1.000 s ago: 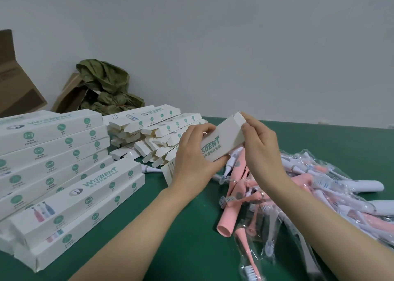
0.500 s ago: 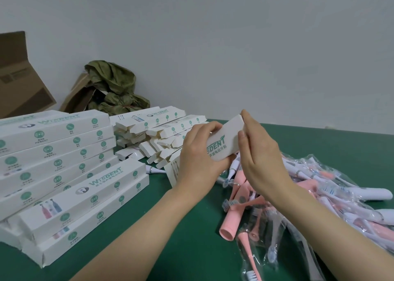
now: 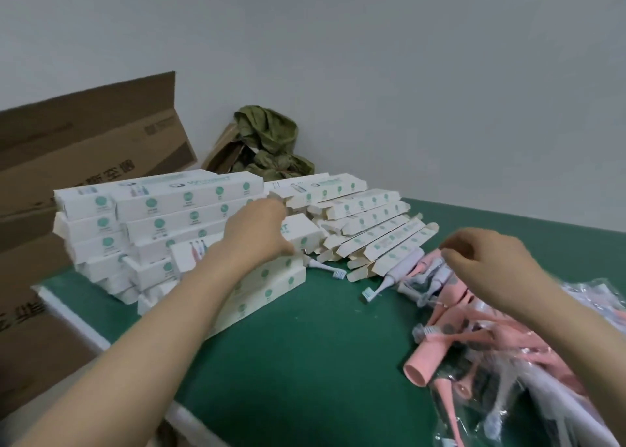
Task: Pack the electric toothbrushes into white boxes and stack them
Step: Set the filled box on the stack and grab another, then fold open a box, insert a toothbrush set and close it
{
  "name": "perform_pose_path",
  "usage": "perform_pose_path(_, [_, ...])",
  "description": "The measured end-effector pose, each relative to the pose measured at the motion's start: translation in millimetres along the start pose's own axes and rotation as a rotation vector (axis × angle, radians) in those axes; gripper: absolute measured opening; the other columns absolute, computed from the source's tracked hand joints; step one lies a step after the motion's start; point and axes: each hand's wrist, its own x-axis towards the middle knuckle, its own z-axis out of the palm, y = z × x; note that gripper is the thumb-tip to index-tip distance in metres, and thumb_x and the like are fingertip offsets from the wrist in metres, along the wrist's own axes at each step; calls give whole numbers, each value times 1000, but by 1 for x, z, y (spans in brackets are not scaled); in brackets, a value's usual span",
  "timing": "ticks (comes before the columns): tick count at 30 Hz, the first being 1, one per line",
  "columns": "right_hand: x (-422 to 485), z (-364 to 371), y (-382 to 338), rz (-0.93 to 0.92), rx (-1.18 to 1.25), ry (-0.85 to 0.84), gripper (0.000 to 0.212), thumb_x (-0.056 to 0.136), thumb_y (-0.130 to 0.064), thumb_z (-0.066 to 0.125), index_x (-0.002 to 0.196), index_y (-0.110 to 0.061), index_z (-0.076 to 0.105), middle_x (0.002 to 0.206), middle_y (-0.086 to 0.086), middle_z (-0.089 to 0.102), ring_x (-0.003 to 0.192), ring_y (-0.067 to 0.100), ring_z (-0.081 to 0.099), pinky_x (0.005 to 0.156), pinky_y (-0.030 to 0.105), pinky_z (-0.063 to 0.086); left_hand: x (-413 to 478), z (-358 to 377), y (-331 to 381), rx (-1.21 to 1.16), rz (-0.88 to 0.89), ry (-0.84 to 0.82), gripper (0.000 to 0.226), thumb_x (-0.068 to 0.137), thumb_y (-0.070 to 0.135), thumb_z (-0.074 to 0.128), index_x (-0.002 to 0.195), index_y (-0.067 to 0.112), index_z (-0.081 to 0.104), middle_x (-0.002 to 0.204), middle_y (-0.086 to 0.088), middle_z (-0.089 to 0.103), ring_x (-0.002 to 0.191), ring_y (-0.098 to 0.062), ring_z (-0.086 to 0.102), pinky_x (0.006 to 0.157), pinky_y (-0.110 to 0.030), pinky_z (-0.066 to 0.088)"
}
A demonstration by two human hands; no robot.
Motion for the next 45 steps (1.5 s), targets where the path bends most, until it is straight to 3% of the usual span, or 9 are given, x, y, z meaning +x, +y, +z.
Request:
perform_pose_path(6, [2, 12, 9, -9, -130, -149, 22, 93, -15, 43, 90, -10, 64, 92, 5, 64, 72, 14, 52, 53, 20, 33, -1, 14, -22, 87, -122, -81, 28, 78, 34, 71, 78, 17, 49, 82, 4, 53, 71, -12, 48, 52, -26, 31])
perform_pose_path(10, [1, 17, 17, 26, -228, -278, 27, 95, -17, 42, 90, -2, 65, 91, 12, 67, 71, 20, 54, 64, 31, 45, 2, 16, -15, 186, -75, -111, 23, 80, 28, 66, 74, 15, 47, 83, 0, 53, 75, -16, 46, 57, -27, 34])
perform_pose_path(16, [-6, 25, 26, 43, -329, -362, 28, 96, -22, 45, 94, -3, 65, 92, 10, 67, 72, 20, 59, 70, 32, 51, 1, 47, 51, -150, 157, -22, 45, 87, 36, 59, 125, 15, 53, 121, -7, 55, 110, -24, 49, 86, -37, 46])
perform_pose_path(25, [-5, 23, 27, 44, -284, -321, 25, 96, -23, 43, 90, -7, 62, 90, 8, 64, 80, 23, 65, 69, 33, 53, 11, 100, 118, 81, 235, -115, 38, 94, 42, 49, 117, 13, 51, 123, -7, 45, 117, -25, 39, 81, -32, 38])
perform_pose_path(30, [-1, 19, 31, 71, -168, -210, 27, 92, -18, 44, 93, 0, 64, 92, 14, 67, 81, 26, 64, 69, 34, 50, 7, 71, 108, -36, 182, 84, 29, 97, 29, 37, 79, 13, 53, 85, -3, 51, 76, -20, 49, 57, -30, 31])
perform_pose_path(34, [6, 17, 33, 265, 519, -133, 34, 92, -38, 57, 93, -5, 66, 82, 6, 71, 67, 14, 64, 74, 27, 57, 7, 42, 91, -405, 169, 354, 31, 97, 30, 39, 73, 21, 55, 77, 2, 52, 70, -16, 48, 55, -30, 30])
perform_pose_path(39, [12, -1, 19, 566, 1726, -166, 65, 68, -42, 72, 111, 3, 55, 102, 21, 68, 86, 29, 71, 66, 32, 60, -13, 44, 101, -539, 707, 597, 26, 95, 20, 52, 105, 5, 72, 96, -7, 63, 89, -16, 54, 79, -23, 41])
perform_pose_path(42, [12, -7, 20, 647, 1915, -10, 30, 81, -16, 68, 104, 2, 61, 93, 19, 72, 77, 26, 71, 63, 38, 60, -18, 58, 105, -441, 970, 705, 29, 95, 17, 49, 111, 5, 70, 101, -11, 66, 93, -20, 56, 78, -31, 46])
perform_pose_path(45, [7, -6, 18, 642, 1929, 57, 10, 87, -3, 61, 96, 1, 61, 86, 18, 73, 70, 25, 72, 53, 36, 59, -25, 64, 110, -658, 835, 572, 46, 81, 21, 67, 125, 20, 53, 118, 4, 49, 110, -13, 47, 92, -28, 42])
